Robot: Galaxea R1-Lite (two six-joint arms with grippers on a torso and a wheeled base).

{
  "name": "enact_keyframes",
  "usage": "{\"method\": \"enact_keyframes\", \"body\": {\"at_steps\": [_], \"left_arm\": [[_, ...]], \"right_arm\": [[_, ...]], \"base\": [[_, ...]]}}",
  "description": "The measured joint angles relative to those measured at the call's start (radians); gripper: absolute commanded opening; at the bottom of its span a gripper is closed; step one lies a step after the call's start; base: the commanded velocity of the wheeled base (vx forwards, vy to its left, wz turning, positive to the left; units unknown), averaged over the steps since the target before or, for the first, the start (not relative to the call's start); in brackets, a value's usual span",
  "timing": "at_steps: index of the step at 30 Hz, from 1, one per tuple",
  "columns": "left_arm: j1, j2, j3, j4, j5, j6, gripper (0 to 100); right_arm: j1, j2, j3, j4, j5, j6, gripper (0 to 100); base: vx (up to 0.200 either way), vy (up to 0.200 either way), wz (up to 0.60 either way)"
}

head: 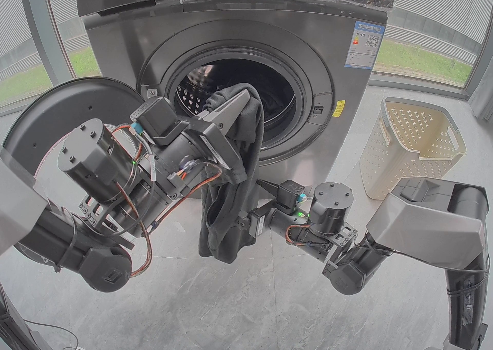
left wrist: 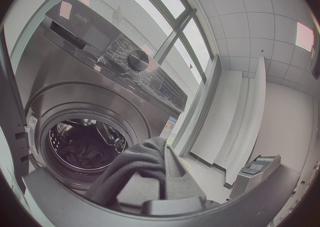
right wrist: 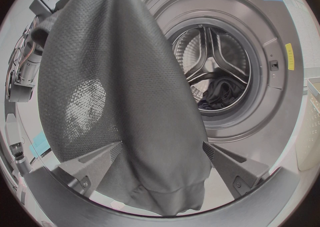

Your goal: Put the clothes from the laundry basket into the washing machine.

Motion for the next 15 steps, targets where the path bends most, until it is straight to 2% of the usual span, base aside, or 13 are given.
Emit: {"method": "enact_keyframes", "body": {"at_steps": [11,15], "left_arm": [[-0.031,-0.011,0.012,0.0,-0.001,0.013,0],[-0.036,-0.03,0.019,0.0,-0.002,0.013,0]], "right_arm": [[0.006,0.098,-0.197,0.042,0.0,-0.004,100],[-0.013,0.14,-0.265,0.058,-0.018,-0.005,100]], "base": [[0.0,0.0,0.0],[0.0,0.0,0.0]]}}
